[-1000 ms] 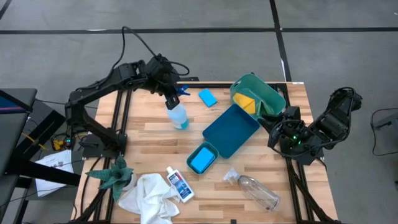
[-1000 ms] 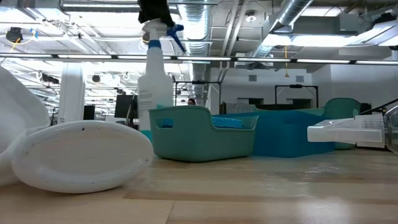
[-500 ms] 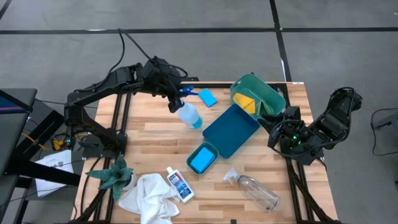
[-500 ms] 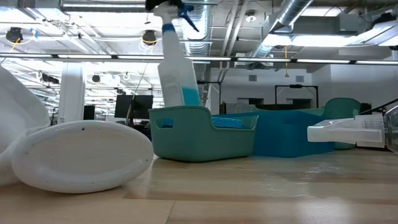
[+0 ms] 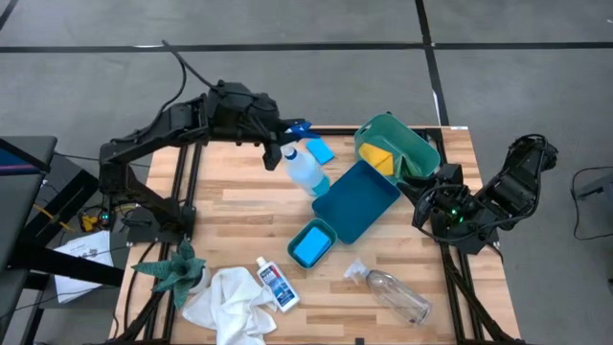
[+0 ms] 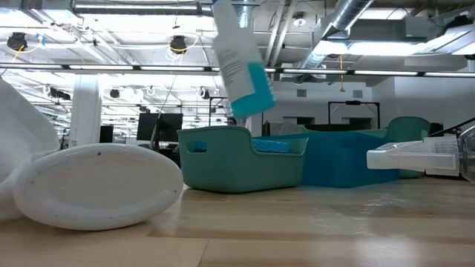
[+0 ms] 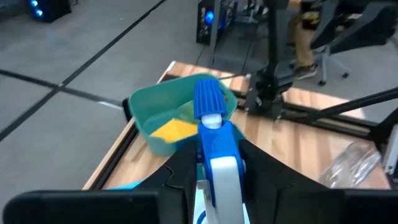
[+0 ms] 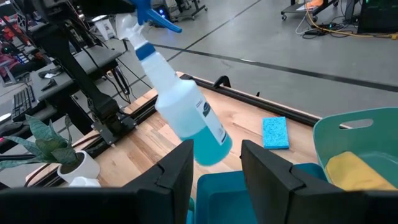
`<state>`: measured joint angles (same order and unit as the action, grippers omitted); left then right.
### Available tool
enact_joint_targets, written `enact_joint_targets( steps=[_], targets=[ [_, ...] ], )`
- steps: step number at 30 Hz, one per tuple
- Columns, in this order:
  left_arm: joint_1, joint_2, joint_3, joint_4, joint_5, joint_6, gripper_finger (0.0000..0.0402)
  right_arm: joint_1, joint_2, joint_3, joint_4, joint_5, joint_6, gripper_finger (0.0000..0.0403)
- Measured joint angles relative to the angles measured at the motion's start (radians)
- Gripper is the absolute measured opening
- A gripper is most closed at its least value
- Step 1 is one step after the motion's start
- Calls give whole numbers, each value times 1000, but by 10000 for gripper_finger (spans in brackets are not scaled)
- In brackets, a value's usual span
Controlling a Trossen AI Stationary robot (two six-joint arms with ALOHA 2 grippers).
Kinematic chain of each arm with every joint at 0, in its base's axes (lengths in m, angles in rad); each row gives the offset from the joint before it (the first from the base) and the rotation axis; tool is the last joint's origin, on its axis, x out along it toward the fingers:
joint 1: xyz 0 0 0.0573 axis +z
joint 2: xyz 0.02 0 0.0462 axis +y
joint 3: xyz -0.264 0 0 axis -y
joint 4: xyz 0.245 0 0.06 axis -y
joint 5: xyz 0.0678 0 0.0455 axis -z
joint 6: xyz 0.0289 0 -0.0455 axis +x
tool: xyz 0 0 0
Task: Pick & Place Kitchen Items
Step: Put the blue spray bottle into the blue bin
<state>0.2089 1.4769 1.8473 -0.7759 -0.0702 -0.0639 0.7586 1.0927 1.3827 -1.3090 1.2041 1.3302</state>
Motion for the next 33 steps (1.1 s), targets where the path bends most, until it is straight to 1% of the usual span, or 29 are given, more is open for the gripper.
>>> enact_joint_targets(
  steps=[10, 21, 25, 33],
  targets=[
    [-67, 46, -1, 126, 1, -27, 81, 0, 0, 0, -4, 0, -3, 127],
    [-124, 141, -1, 197, -4, -56, 81, 0, 0, 0, -22, -5, -3, 127],
    [-127, 167, -1, 233, -5, -76, 81, 0, 0, 0, -24, -9, -3, 127],
    [-126, 226, -2, 242, -26, -76, 80, 0, 0, 0, -47, -30, -3, 127]
  ],
)
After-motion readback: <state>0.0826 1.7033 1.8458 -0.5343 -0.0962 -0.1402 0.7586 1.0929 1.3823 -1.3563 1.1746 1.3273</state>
